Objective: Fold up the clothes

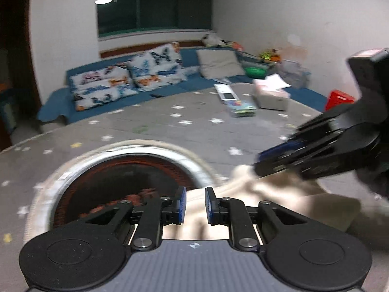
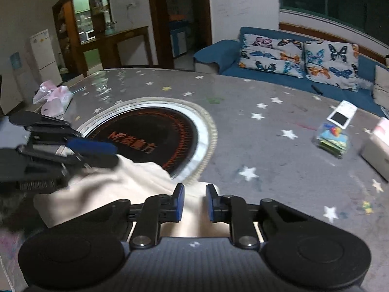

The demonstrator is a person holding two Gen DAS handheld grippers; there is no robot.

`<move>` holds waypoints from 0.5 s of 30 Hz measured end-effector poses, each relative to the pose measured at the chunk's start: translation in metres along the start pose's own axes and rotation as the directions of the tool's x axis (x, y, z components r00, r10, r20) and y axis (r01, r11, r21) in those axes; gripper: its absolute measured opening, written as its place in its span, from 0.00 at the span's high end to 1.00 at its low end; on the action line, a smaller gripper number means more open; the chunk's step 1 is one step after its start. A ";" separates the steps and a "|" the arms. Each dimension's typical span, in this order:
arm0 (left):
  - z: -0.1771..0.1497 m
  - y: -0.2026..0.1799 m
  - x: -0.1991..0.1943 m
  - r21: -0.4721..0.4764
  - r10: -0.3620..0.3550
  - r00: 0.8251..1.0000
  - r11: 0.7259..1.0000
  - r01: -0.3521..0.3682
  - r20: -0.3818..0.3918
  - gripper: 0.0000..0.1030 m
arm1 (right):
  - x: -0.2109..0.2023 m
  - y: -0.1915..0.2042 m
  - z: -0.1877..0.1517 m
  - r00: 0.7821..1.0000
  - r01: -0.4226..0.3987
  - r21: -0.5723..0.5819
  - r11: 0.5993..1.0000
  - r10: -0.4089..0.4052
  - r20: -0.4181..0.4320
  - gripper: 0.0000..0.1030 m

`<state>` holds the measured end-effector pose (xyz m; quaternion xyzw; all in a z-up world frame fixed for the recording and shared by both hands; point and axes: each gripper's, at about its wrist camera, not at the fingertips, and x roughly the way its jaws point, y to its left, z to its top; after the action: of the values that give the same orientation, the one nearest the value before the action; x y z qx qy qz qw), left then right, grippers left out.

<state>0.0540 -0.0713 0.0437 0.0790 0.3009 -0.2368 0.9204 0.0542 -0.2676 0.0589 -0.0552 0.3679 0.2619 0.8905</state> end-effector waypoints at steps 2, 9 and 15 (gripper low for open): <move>0.002 -0.006 0.014 -0.006 -0.006 1.000 1.000 0.006 -0.025 0.82 | 0.009 0.004 -0.001 1.000 0.002 -0.004 1.000 -0.002 -0.012 0.83; -0.004 -0.005 0.044 -0.044 0.018 0.996 0.999 -0.022 -0.087 0.80 | 0.025 0.010 -0.004 0.999 0.034 -0.015 0.999 -0.034 -0.018 0.83; -0.004 -0.003 0.044 -0.078 0.022 0.996 0.997 -0.028 -0.085 0.80 | 0.032 0.010 -0.002 0.999 0.037 -0.022 0.999 -0.038 -0.027 0.82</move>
<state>0.0821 -0.0897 0.0147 0.0563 0.3475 -0.2096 0.9122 0.0674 -0.2461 0.0363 -0.0753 0.3760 0.2485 0.8895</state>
